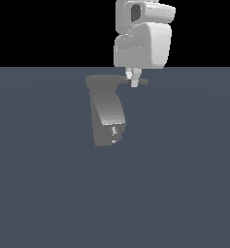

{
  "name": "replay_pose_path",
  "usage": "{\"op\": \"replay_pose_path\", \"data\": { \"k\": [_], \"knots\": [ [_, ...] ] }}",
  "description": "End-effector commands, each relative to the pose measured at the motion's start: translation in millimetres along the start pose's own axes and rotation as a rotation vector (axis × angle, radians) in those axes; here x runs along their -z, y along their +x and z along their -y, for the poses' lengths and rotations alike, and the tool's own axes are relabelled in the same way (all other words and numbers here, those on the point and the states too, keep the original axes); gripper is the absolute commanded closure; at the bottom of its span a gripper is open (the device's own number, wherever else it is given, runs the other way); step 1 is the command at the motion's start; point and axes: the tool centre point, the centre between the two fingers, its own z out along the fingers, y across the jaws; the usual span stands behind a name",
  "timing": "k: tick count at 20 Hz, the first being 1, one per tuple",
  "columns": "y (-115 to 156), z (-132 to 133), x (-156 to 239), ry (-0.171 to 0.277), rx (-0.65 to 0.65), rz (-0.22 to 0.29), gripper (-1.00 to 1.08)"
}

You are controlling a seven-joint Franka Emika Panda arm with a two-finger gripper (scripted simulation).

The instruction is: Turn on the faucet by rotating a designated handle.

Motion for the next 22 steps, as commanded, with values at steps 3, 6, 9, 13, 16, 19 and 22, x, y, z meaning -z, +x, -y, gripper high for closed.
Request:
{"op": "replay_pose_path", "data": {
  "k": [3,6,9,13,16,19,22],
  "knots": [
    [14.6,11.8,-0.8,0.003,-0.003,-0.001,1.08],
    [23.5,18.1,-0.9,0.003,-0.006,-0.001,1.08],
    [32.4,24.3,-1.0,0.003,-0.008,-0.001,1.08],
    [44.0,32.5,-1.1,0.003,-0.012,-0.001,1.08],
    [52.6,38.5,-1.2,0.002,-0.014,-0.001,1.08],
    [61.0,44.4,-1.3,0.002,-0.016,-0.001,1.08],
    [69.2,50.2,-1.3,0.002,-0.018,-0.001,1.08]
  ]
}}
